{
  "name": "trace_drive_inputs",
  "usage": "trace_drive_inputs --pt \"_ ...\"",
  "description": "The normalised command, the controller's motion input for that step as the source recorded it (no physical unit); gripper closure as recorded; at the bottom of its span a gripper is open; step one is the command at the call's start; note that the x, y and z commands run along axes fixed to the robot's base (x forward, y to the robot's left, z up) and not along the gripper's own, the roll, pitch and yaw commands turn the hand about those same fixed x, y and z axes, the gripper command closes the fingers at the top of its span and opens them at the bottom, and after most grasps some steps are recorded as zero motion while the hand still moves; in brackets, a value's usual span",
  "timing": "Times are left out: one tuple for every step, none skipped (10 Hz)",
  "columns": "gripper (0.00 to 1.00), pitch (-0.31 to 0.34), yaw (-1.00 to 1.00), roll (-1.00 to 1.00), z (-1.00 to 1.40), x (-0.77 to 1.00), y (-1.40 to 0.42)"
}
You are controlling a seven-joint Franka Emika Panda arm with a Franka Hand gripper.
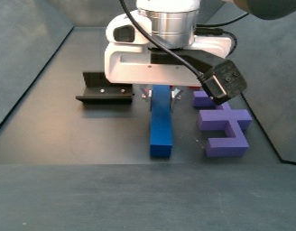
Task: Pick up the blue object. Move up. Move to above the board. Insert the blue object.
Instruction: Pick up the blue object, then move up.
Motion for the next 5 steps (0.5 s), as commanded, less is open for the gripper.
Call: trace_drive_inputs --pt "1.0 0.0 0.0 0.0 0.0 0.0 0.0" --pt "1.0 0.0 0.0 0.0 0.0 0.0 0.0" --pt "1.0 0.0 0.0 0.0 0.0 0.0 0.0" --pt "1.0 0.0 0.0 0.0 0.83 0.0 0.0" --pt "1.0 0.048 0.07 -0.01 0.78 -0.09 0.01"
